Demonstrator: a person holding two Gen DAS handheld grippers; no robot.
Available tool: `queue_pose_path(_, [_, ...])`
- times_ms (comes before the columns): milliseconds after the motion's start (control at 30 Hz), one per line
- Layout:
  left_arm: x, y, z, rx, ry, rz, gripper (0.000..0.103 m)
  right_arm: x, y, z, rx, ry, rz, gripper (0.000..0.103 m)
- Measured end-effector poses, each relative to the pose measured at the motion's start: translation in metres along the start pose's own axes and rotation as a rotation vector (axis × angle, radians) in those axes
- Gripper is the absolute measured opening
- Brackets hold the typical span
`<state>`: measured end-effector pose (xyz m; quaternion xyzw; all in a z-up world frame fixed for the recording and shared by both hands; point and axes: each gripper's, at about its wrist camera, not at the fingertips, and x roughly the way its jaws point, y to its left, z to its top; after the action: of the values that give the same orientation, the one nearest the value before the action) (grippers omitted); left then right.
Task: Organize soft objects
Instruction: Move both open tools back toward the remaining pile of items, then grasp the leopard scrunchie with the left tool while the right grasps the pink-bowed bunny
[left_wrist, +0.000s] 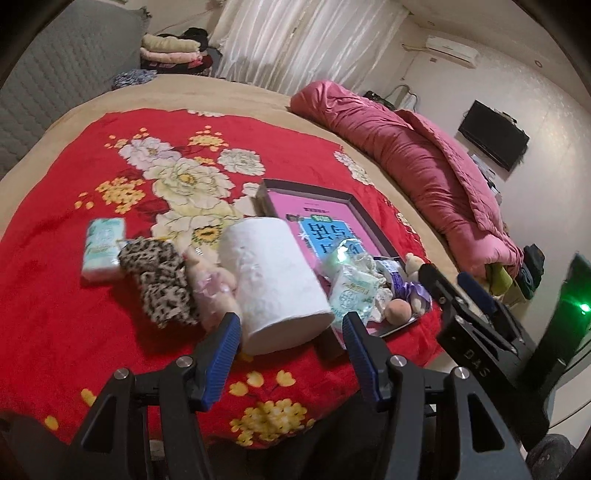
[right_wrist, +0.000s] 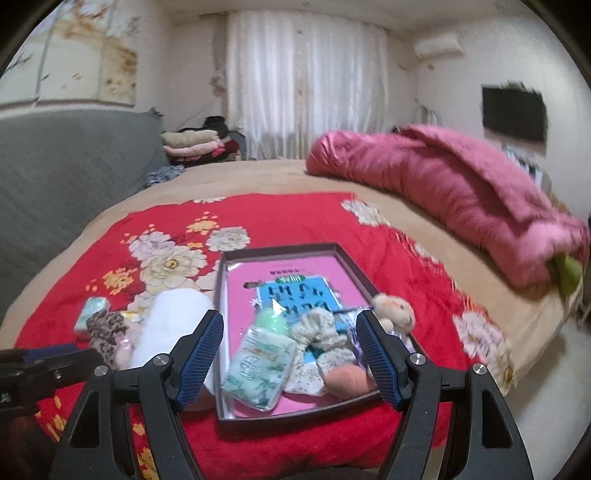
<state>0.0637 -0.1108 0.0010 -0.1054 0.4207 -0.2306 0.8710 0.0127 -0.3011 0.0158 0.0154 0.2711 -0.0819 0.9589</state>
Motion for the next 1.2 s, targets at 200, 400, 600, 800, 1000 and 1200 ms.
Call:
queue_pose_path(200, [-0.007,0.02,-0.003,-0.035,-0.004,0.018,0.057,-0.012,0.032,0.001,-0.096,-0.013,0.047,0.076])
queue_pose_path(400, [-0.02,0.051,0.0,-0.054,-0.038,0.082,0.057,-0.015,0.057,-0.004,-0.162,0.001,0.095,0.076])
queue_pose_path(600, [-0.03,0.087,-0.003,-0.112,-0.026,0.108,0.057,-0.011,0.073,-0.007,-0.201,0.018,0.123,0.076])
queue_pose_path(800, [-0.033,0.112,-0.005,-0.154,-0.007,0.132,0.057,-0.009,0.092,-0.013,-0.265,0.034,0.154,0.076])
queue_pose_path(1000, [-0.026,0.125,-0.009,-0.188,0.02,0.109,0.057,-0.006,0.106,-0.019,-0.304,0.049,0.183,0.076])
queue_pose_path(1200, [-0.004,0.12,-0.009,-0.214,0.066,0.053,0.057,0.002,0.108,-0.022,-0.305,0.067,0.2,0.076])
